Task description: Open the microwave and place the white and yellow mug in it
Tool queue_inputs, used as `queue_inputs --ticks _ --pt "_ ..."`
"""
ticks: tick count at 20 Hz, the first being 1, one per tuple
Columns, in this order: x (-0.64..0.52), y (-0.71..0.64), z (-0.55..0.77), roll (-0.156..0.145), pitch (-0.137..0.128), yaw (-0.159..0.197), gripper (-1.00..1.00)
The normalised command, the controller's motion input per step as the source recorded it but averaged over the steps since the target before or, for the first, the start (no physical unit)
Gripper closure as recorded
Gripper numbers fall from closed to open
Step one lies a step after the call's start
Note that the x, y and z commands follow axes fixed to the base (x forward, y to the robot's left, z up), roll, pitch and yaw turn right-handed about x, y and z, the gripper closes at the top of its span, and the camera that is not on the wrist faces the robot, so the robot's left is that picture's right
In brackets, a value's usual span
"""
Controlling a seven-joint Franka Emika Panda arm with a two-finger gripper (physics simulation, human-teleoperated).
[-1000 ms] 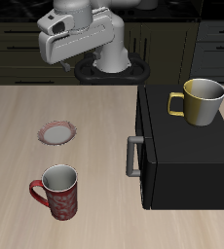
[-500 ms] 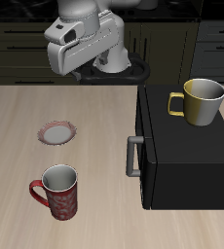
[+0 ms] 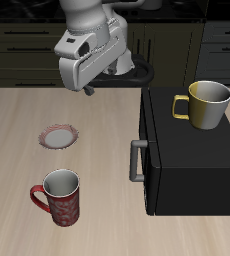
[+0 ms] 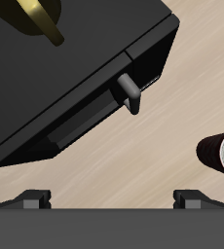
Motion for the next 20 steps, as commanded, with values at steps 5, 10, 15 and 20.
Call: queue_inputs --ticks 5,10,15,20 --pt "0.2 0.14 -0.13 0.02 0.018 0.179 -1.0" --pt "0.16 0.02 -0.1 -0.018 0.004 0.121 -1.0" --pt "0.17 0.25 -0.1 -0.003 -0.003 0.135 -1.0" --pt "0.14 0.18 -0.02 -0.004 -0.028 0.132 -1.0"
